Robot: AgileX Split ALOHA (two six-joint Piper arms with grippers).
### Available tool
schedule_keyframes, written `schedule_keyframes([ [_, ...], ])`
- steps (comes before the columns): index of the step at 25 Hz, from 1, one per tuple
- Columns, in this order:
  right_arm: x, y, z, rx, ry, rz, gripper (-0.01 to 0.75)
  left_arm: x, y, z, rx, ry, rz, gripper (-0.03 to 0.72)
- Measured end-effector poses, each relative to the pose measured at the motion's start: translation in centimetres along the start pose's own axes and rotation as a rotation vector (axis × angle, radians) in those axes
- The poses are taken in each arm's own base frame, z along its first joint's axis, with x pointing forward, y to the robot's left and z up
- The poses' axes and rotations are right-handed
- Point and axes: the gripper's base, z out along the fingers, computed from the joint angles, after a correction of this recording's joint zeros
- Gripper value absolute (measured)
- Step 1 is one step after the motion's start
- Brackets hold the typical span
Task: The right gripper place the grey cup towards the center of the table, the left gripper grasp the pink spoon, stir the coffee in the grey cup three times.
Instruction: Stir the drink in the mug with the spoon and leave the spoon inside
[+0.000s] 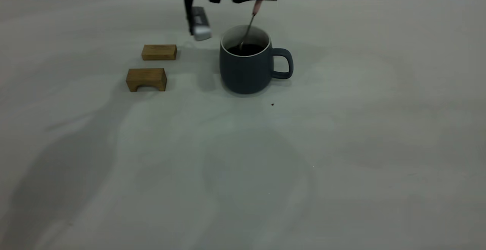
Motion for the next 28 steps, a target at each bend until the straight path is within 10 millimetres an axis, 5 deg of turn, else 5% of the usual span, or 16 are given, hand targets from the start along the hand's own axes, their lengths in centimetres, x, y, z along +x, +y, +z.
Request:
schedule_keyframes([
  [6,0.0,0.0,0.0,0.0,0.0,0.0,0.535,-0.1,1.3,2.0,-0.037,0.047,0.04,0.146],
  [14,0.0,0.0,0.0,0.0,0.0,0.0,0.535,-0.7,2.7,1.5,-0.21,-0.018,-0.075,0.146],
  [22,0.0,0.0,0.0,0.0,0.0,0.0,0.535,-2.1,0.9,-1.0,-0.177,-0.08,-0.145,0.146],
  [28,0.0,0.0,0.0,0.0,0.0,-0.001,0.535,-1.9,0.0,-0.7,-0.072,-0.053,-0.056,0.146],
])
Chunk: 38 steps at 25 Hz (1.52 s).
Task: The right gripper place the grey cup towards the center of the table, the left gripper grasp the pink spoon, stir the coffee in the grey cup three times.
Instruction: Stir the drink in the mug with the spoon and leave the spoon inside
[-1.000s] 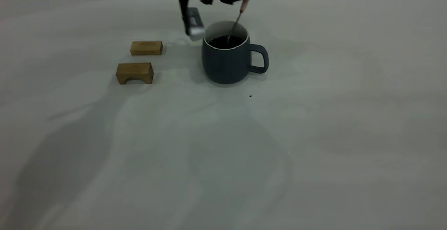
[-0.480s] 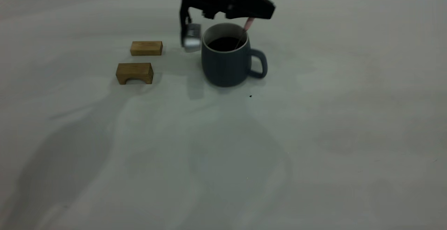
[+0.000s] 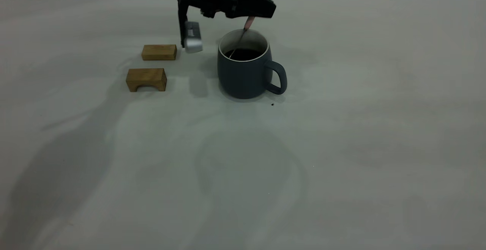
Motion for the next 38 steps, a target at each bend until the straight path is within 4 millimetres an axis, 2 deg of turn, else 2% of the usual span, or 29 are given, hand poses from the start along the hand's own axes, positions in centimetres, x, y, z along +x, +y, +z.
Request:
schedule_keyframes([
  [8,0.0,0.0,0.0,0.0,0.0,0.0,0.535,1.4,1.5,2.3,-0.025,0.061,0.11,0.146],
  [13,0.0,0.0,0.0,0.0,0.0,0.0,0.535,1.6,2.7,2.4,-0.141,0.082,0.105,0.146],
  [18,0.0,0.0,0.0,0.0,0.0,0.0,0.535,0.7,2.6,1.3,-0.205,0.023,0.008,0.146],
  [23,0.0,0.0,0.0,0.0,0.0,0.0,0.535,-0.2,1.0,-0.8,-0.156,0.002,-0.06,0.146],
  [27,0.0,0.0,0.0,0.0,0.0,0.0,0.535,-0.5,0.1,-1.2,-0.073,-0.01,-0.06,0.146],
  [31,0.0,0.0,0.0,0.0,0.0,0.001,0.535,0.0,-0.3,-0.2,0.022,0.01,0.033,0.146],
  [38,0.0,0.0,0.0,0.0,0.0,0.001,0.535,1.1,1.2,2.6,0.02,0.062,0.159,0.146],
])
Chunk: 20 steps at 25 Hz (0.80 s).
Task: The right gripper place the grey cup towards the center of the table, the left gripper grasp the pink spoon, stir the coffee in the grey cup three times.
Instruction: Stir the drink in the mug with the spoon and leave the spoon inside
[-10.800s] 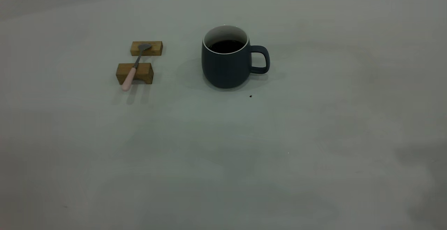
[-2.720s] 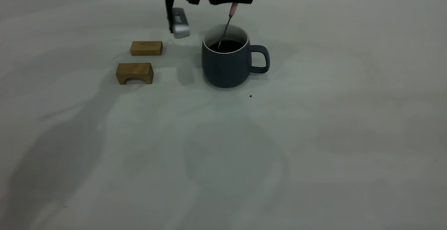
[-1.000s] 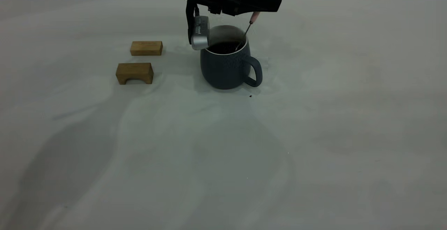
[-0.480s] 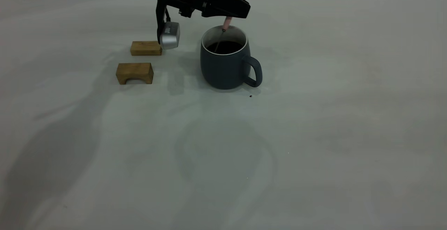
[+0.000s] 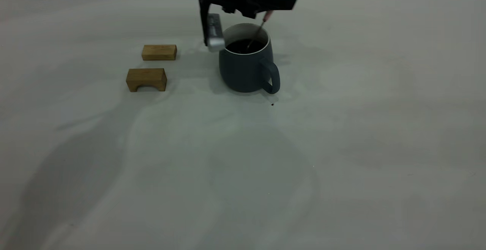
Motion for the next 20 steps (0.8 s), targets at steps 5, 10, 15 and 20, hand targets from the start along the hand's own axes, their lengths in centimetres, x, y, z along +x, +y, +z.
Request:
schedule_keyframes([
  [5,0.0,0.0,0.0,0.0,0.0,-0.001,0.535,-0.1,0.7,0.3,-0.065,0.029,0.004,0.146],
  [10,0.0,0.0,0.0,0.0,0.0,-0.001,0.535,-0.1,1.0,-0.1,-0.117,0.036,0.017,0.146],
  [15,0.0,0.0,0.0,0.0,0.0,-0.001,0.535,-1.0,1.0,-1.9,-0.211,0.017,0.014,0.146],
  [20,0.0,0.0,0.0,0.0,0.0,0.0,0.535,-1.5,0.4,-3.2,-0.215,0.01,-0.039,0.146],
])
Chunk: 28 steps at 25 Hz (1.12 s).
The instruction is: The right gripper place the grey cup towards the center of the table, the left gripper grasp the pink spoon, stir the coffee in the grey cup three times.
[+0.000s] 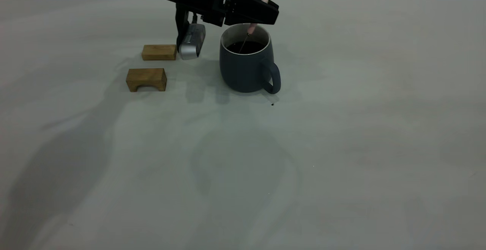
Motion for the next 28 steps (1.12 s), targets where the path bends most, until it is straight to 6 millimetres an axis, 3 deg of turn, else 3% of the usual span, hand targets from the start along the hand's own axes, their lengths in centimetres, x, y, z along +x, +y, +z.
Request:
schedule_keyframes([
  [10,0.0,0.0,0.0,0.0,0.0,-0.001,0.535,-0.4,-0.1,-0.1,0.004,-0.041,0.007,0.173],
  [15,0.0,0.0,0.0,0.0,0.0,-0.001,0.535,-0.4,0.8,-0.5,-0.088,-0.141,0.108,0.446],
  [18,0.0,0.0,0.0,0.0,0.0,-0.001,0.535,1.2,1.4,-1.7,-0.151,-0.25,0.267,0.573],
  [20,0.0,0.0,0.0,0.0,0.0,-0.001,0.535,2.7,1.7,-2.9,-0.182,-0.353,0.363,0.605],
  [23,0.0,0.0,0.0,0.0,0.0,-0.001,0.535,5.0,2.3,-5.2,-0.217,-0.548,0.501,0.592],
  [28,0.0,0.0,0.0,0.0,0.0,-0.001,0.535,9.8,3.6,-9.4,-0.252,-0.931,0.721,0.503],
])
